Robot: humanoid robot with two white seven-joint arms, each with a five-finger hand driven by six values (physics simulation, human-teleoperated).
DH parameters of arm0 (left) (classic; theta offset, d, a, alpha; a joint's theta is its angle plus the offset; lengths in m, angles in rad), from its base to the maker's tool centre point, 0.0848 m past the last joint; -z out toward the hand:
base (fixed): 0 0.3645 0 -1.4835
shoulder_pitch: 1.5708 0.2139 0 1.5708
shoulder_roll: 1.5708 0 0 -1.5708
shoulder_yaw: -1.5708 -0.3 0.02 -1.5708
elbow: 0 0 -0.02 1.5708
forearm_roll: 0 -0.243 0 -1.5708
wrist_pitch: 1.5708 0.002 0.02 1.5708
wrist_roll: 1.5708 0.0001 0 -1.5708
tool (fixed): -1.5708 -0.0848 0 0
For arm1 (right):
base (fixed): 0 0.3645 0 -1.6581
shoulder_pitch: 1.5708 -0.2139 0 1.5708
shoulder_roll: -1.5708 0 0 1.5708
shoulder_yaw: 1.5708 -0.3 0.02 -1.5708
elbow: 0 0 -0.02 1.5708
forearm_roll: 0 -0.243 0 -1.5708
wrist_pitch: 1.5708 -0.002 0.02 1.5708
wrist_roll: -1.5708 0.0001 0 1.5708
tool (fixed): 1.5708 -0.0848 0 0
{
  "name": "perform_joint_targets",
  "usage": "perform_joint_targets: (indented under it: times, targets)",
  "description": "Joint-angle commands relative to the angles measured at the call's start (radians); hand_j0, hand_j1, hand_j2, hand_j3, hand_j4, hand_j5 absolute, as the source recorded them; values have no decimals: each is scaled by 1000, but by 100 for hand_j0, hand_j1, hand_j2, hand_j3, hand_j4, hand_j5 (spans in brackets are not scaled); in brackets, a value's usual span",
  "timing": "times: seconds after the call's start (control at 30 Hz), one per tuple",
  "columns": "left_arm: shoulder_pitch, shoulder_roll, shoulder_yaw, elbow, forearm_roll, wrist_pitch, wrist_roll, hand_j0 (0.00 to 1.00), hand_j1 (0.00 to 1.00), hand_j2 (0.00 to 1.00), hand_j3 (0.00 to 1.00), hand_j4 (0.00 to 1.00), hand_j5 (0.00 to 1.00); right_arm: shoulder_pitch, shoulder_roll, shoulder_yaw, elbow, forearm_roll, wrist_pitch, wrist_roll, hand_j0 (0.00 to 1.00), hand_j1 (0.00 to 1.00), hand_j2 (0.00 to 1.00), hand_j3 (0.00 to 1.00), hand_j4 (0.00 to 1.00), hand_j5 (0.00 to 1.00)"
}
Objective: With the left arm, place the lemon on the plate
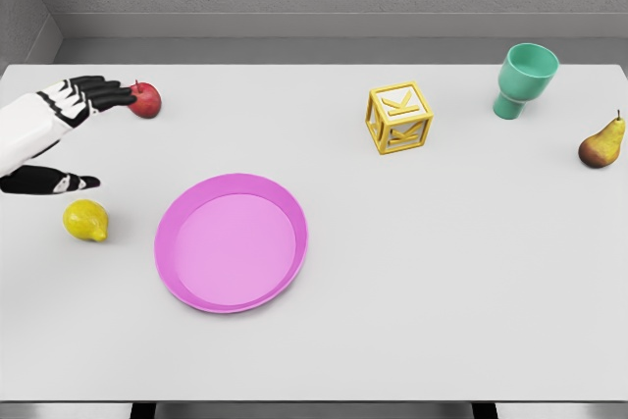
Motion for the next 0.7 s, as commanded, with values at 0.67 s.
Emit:
perform_joint_targets:
  times: [0.67]
  targets:
    - [130, 286, -119, 47, -176, 1, 5, 100, 100, 100, 100, 100, 100, 6, 0, 2, 1, 0, 2, -1, 100, 100, 100, 100, 100, 100]
